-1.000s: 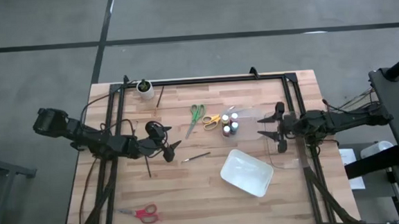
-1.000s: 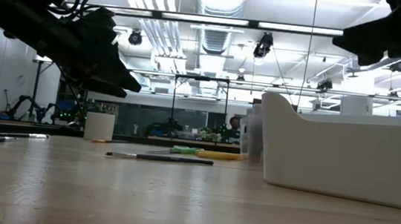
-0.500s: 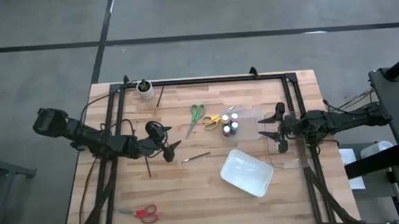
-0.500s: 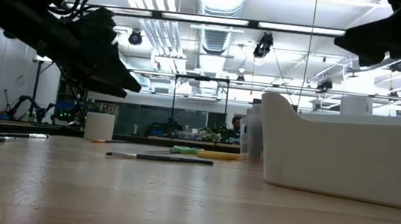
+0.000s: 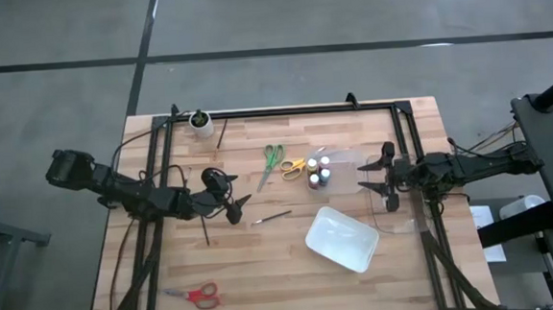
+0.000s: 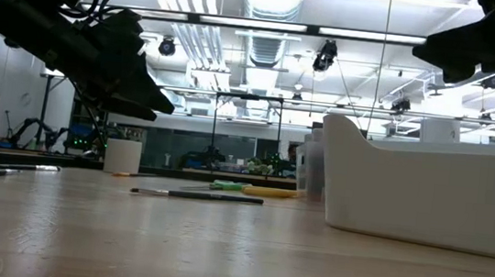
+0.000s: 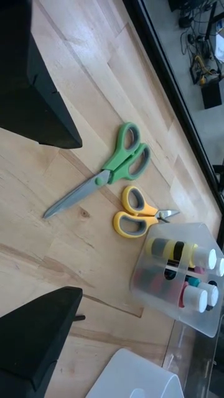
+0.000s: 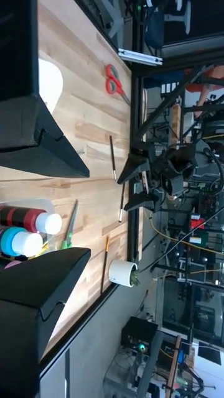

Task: Pick & Place Paint Supplies
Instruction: Put the black paintbrush into the white bin

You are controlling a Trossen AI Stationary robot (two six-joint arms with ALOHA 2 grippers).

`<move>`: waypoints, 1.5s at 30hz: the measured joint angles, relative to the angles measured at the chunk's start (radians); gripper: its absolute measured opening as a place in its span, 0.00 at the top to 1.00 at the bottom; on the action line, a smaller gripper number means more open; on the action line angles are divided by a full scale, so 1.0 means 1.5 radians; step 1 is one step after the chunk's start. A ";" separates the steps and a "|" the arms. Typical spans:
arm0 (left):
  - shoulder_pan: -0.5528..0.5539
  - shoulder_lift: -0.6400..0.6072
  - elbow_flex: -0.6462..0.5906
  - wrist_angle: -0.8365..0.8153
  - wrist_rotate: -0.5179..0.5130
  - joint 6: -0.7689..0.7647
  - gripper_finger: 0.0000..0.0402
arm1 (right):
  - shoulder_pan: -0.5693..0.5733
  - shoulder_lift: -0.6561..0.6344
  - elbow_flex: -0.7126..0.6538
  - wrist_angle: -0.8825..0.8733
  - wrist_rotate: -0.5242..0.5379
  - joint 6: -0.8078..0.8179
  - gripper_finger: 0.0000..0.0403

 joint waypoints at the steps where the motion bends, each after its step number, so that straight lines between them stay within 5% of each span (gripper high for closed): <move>1: 0.000 0.000 0.000 0.000 0.000 0.000 0.03 | 0.000 0.000 0.000 0.000 0.000 0.000 0.52; 34: 0.000 0.000 0.001 -0.079 0.005 0.043 0.03 | 0.000 0.000 0.000 -0.001 0.001 -0.001 0.52; 37: 0.000 0.000 0.005 -0.079 0.064 -0.049 0.03 | 0.000 0.000 0.000 -0.001 0.001 0.000 0.52; 42: -0.007 0.000 0.053 -0.112 0.240 -0.047 0.03 | 0.000 0.000 0.000 -0.001 0.001 0.000 0.52; 45: -0.046 0.004 0.120 -0.184 0.210 -0.048 0.03 | 0.000 0.000 0.000 -0.001 0.001 -0.002 0.52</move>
